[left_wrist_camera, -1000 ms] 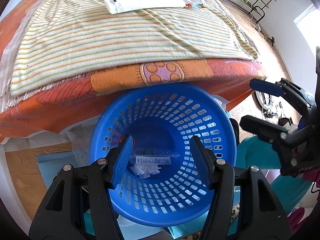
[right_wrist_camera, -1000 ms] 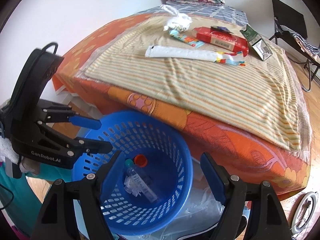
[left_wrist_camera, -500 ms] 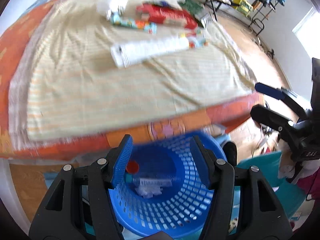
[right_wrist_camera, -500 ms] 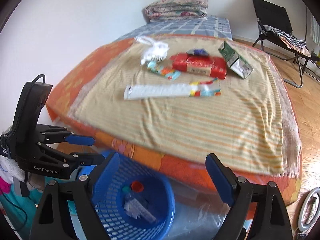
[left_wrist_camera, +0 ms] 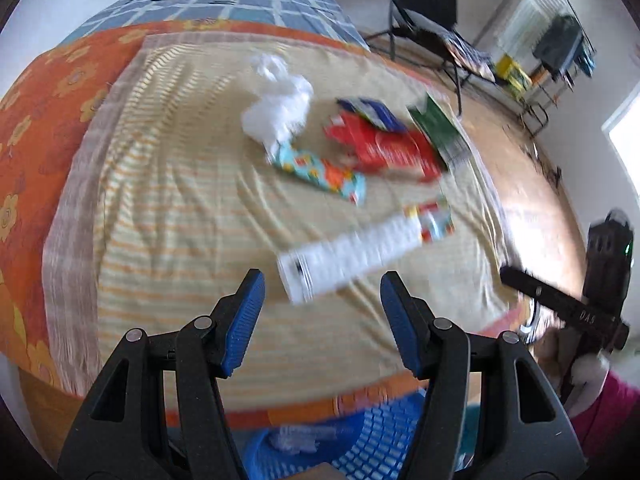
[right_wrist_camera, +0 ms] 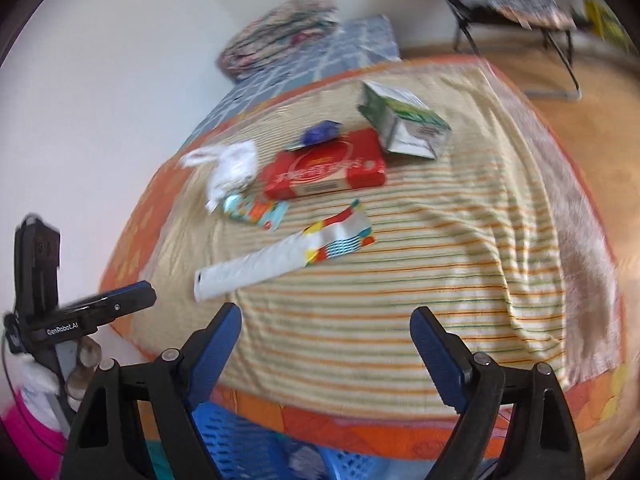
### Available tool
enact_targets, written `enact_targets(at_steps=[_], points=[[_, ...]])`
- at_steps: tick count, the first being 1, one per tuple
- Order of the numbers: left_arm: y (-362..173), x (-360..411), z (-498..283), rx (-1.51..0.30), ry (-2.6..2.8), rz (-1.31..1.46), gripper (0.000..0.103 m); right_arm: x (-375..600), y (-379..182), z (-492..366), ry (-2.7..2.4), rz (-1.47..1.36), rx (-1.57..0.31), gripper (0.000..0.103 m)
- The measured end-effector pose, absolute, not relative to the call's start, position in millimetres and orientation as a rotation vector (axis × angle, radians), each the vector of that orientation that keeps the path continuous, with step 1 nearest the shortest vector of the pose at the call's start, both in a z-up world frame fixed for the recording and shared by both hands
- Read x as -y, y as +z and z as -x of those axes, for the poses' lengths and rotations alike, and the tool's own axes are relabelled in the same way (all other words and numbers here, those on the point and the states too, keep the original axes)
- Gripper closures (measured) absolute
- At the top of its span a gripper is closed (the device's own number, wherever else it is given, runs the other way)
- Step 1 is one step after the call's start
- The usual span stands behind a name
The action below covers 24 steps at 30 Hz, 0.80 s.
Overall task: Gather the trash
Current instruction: 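Move the left gripper to the white plastic bag while the right gripper moves to the white tube, then grasp the white plastic bag with the left gripper while the right gripper grasps the white tube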
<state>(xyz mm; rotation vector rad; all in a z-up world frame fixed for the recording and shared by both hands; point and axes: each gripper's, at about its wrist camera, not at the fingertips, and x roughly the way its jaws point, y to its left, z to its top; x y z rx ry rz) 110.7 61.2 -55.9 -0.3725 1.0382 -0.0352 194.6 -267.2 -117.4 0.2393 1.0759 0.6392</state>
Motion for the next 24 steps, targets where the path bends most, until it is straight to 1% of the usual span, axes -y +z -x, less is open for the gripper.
enact_targets(at_steps=[1, 3, 8, 11, 12, 14, 18, 24], points=[[-55.2, -66.2, -119.0, -1.031, -0.024, 0.381, 0.041, 267.4, -121.4, -202.2, 0.643, -0.284, -1.100, 0.023], [-53.8, -73.4, -130.5, -1.021, -0.012, 0.388, 0.041, 263.5, -126.7, -209.7, 0.655, -0.320, -1.130, 0.028], [-55.4, -85.1, -160.8, -1.006, 0.010, 0.406, 0.041, 241.5, -135.8, -218.2, 0.655, -0.310, -1.165, 0.028], [-60.1, -89.1, -177.5, -1.009, 0.018, 0.412, 0.041, 226.9, -143.9, -228.5, 0.660, -0.341, -1.202, 0.030], [-61.6, -90.3, -181.6, -1.010, 0.020, 0.415, 0.041, 221.9, -146.4, -231.6, 0.660, -0.343, -1.210, 0.032], [-65.3, -92.9, -189.1, -1.013, 0.027, 0.421, 0.041, 214.7, -151.9, -236.3, 0.656, -0.349, -1.224, 0.032], [-72.4, -98.8, -205.9, -1.009, 0.045, 0.411, 0.041, 204.3, -168.8, -248.7, 0.621, -0.419, -1.272, 0.032], [-82.1, -104.9, -224.6, -1.011, 0.057, 0.404, 0.041, 192.0, -167.2, -263.5, 0.550, -0.427, -1.231, 0.032]])
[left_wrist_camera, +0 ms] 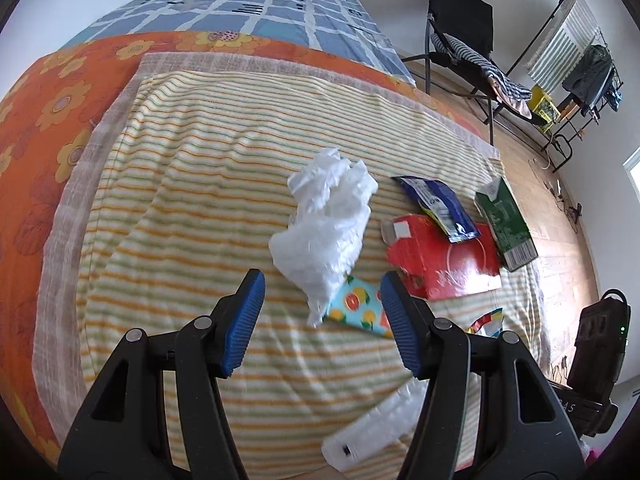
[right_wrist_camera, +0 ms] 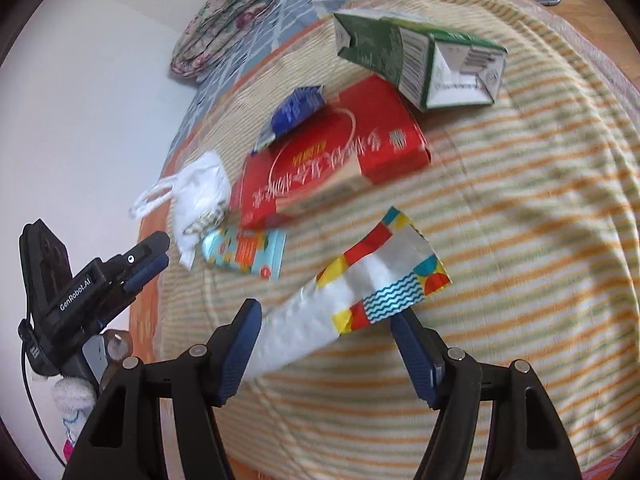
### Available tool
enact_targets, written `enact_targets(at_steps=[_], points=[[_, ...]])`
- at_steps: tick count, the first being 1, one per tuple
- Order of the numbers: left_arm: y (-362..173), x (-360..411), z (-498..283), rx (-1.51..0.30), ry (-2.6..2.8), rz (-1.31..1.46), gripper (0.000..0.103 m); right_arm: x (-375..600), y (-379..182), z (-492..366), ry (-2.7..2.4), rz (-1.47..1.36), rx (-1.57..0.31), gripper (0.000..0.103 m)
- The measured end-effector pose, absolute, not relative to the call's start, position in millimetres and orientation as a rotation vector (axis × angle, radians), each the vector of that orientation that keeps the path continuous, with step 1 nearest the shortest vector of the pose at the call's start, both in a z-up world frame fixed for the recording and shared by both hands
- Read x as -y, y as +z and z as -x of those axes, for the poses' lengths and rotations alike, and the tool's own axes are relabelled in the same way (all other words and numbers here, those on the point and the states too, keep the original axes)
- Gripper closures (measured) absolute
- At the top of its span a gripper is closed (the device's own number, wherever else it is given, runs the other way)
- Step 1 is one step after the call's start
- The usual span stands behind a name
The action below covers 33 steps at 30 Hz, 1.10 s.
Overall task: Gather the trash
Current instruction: 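Grasp the white plastic bag with the left gripper while the right gripper grasps the white tube, then lift the bag toward the basket with the left gripper while the right gripper lifts the tube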
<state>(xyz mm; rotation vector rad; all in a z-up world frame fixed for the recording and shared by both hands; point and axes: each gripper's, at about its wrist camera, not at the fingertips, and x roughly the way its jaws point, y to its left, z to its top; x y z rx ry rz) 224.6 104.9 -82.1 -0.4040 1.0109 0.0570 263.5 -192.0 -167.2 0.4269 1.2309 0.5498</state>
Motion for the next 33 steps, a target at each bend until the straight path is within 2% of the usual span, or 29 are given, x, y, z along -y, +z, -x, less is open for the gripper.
enact_targets(at_steps=[3, 11, 13, 15, 17, 22, 28, 33], points=[[-85.3, -105.5, -231.0, -1.013, 0.063, 0.390, 0.041, 184.5, -165.9, -269.1, 0.514, -0.413, -1.215, 0.033], [-96.6, -111.7, -241.6, -1.027, 0.084, 0.393, 0.041, 166.4, -161.6, -280.4, 0.414, -0.301, -1.162, 0.050], [-98.1, -112.4, -242.7, -1.026, 0.081, 0.390, 0.043, 162.1, -160.7, -284.1, 0.395, -0.272, -1.148, 0.057], [-98.1, -113.0, -243.8, -1.024, 0.075, 0.386, 0.052, 161.2, -160.3, -286.9, 0.381, -0.258, -1.141, 0.063], [-96.8, -111.8, -244.2, -1.021, 0.067, 0.381, 0.054, 161.9, -160.3, -289.4, 0.374, -0.261, -1.136, 0.069], [-93.7, -107.9, -242.7, -1.006, 0.058, 0.349, 0.061, 170.6, -160.9, -295.0, 0.399, -0.308, -1.140, 0.094], [-87.0, -113.7, -236.7, -0.981, 0.061, 0.361, 0.066, 173.2, -144.7, -287.2, 0.475, -0.321, -1.110, 0.102], [-74.3, -119.7, -228.1, -0.945, 0.065, 0.361, 0.067, 167.2, -115.9, -274.6, 0.558, -0.292, -1.045, 0.103]])
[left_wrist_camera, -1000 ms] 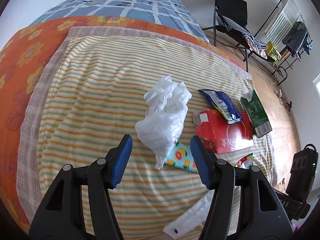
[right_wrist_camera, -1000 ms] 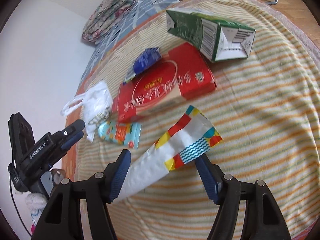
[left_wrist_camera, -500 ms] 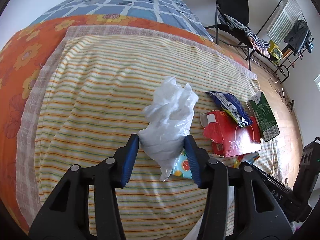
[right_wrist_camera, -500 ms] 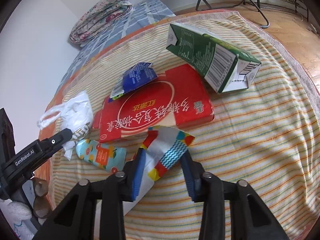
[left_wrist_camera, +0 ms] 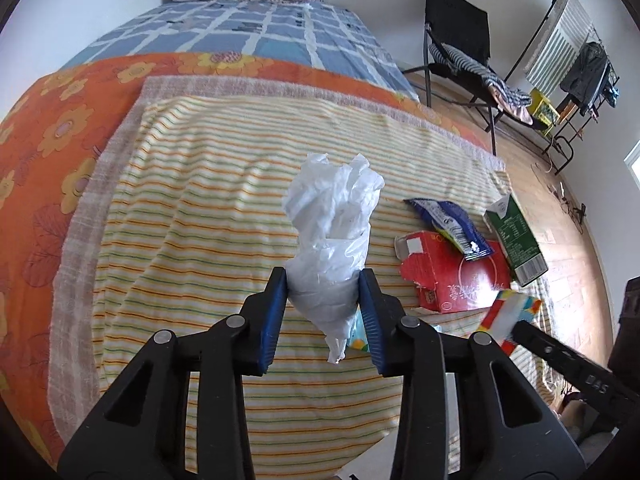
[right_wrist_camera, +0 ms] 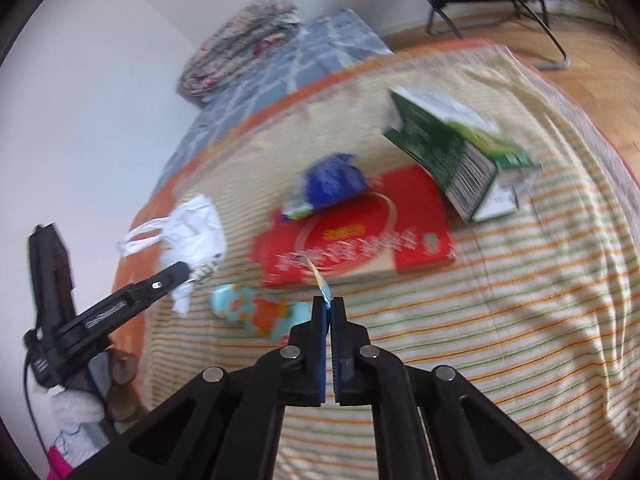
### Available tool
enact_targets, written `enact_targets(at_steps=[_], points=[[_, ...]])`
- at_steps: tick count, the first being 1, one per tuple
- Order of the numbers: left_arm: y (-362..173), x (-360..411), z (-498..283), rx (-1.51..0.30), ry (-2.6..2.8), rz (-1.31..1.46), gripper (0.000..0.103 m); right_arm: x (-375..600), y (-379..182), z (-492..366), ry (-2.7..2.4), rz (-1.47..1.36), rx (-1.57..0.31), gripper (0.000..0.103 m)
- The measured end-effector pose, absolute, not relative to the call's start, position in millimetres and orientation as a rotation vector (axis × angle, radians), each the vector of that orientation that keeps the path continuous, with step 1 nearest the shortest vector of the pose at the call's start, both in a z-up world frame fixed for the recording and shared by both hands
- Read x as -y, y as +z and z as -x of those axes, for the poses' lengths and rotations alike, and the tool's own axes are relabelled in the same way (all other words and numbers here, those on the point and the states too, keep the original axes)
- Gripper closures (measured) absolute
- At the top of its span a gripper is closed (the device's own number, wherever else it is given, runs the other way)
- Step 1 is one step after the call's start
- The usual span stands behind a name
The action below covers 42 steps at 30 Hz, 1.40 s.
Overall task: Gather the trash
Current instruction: 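Lift the bag toward the basket with the left gripper while the right gripper lifts the tube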
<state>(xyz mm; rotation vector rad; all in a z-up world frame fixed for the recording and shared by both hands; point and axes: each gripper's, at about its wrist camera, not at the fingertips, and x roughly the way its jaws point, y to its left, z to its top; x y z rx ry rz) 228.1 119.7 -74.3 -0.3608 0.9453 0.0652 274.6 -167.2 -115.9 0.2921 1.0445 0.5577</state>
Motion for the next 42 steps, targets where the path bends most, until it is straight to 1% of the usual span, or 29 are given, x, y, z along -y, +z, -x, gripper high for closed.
enact_targets(at_steps=[9, 20, 26, 31, 42], points=[[-40.8, -128.8, -198.8, -0.874, 0.062, 0.380, 0.068, 167.4, -57.9, -241.3, 0.668, -0.216, -0.890, 0.103], [-9.3, -123.2, -147.2, -0.840, 0.008, 0.400, 0.068, 179.7, -20.1, -199.0, 0.745, -0.161, -0.802, 0.103], [-3.9, -109.0, -114.5, -0.855, -0.023, 0.381, 0.068, 194.8, -8.0, -173.5, 0.781, -0.148, -0.765, 0.103], [-5.1, -95.9, -87.5, -0.874, -0.050, 0.373, 0.068, 209.7, -5.0, -153.0, 0.814, -0.169, -0.773, 0.103], [-17.9, -56.5, -34.3, -0.943, -0.148, 0.345, 0.068, 230.0, -22.6, -114.1, 0.857, -0.189, -0.836, 0.103]])
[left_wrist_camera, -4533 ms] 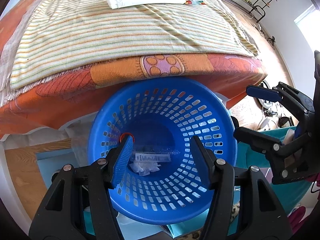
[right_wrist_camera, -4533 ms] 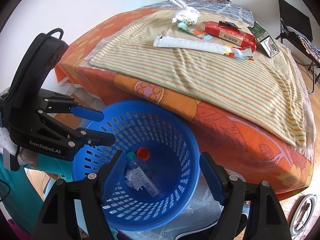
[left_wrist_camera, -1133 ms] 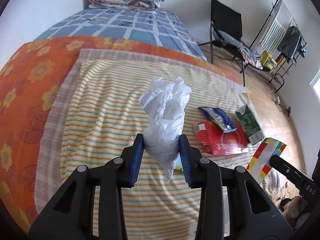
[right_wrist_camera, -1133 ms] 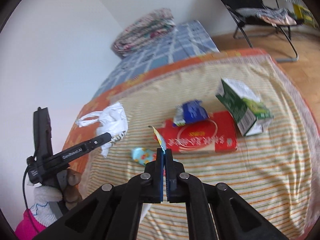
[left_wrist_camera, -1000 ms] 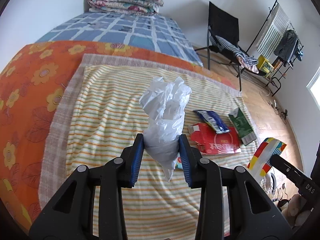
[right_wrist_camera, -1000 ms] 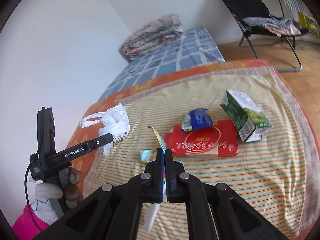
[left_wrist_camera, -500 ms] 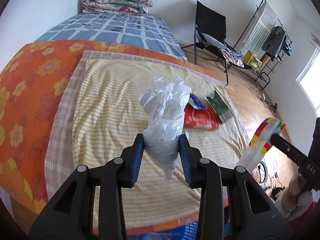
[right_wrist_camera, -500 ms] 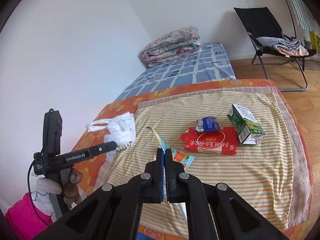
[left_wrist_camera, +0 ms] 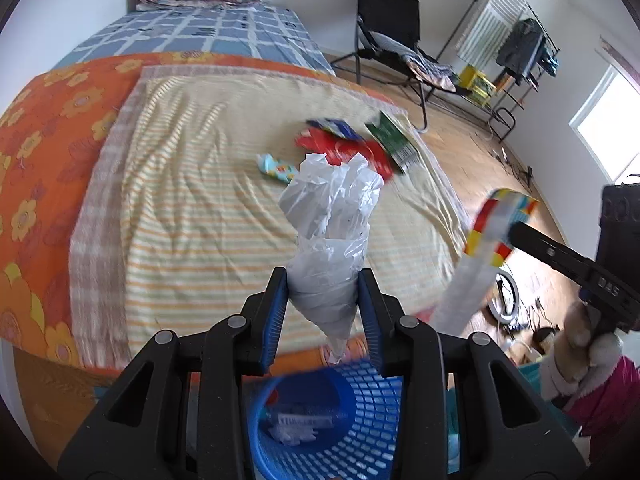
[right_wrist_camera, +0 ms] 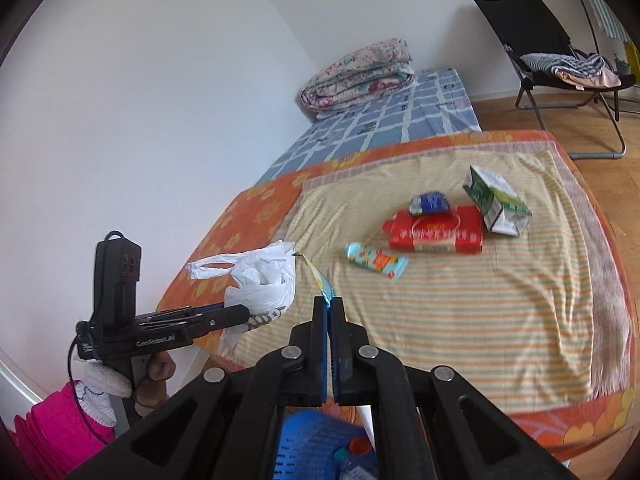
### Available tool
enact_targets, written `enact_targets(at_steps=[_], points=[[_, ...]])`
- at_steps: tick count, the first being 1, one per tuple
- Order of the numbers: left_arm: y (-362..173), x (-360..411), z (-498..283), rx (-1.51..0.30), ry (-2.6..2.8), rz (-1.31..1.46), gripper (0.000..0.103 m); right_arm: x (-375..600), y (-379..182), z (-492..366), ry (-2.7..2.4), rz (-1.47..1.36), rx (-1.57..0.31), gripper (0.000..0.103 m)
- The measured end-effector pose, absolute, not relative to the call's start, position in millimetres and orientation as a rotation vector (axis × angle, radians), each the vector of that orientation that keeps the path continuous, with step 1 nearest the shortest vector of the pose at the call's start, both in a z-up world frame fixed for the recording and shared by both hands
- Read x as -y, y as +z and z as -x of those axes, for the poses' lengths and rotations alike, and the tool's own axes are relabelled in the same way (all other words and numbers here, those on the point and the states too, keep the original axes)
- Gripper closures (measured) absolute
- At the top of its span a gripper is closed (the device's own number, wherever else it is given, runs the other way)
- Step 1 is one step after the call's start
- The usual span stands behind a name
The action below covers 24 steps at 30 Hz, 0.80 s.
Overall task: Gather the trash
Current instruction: 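Lift the bag toward the basket with the left gripper while the right gripper lifts the tube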
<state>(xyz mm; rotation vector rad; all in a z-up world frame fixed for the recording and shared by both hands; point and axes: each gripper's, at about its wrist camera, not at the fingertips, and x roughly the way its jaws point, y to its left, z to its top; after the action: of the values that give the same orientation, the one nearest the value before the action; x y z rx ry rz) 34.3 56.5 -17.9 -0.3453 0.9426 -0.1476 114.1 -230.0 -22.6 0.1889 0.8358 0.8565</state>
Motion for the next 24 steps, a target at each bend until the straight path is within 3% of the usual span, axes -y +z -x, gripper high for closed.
enact_targets(at_steps=[24], points=[[-91.9, -1.9, 35.4, -1.162, -0.267, 0.258, 0.068, 236.3, -108.9, -78.7, 0.815, -0.173, -1.071, 0.103]])
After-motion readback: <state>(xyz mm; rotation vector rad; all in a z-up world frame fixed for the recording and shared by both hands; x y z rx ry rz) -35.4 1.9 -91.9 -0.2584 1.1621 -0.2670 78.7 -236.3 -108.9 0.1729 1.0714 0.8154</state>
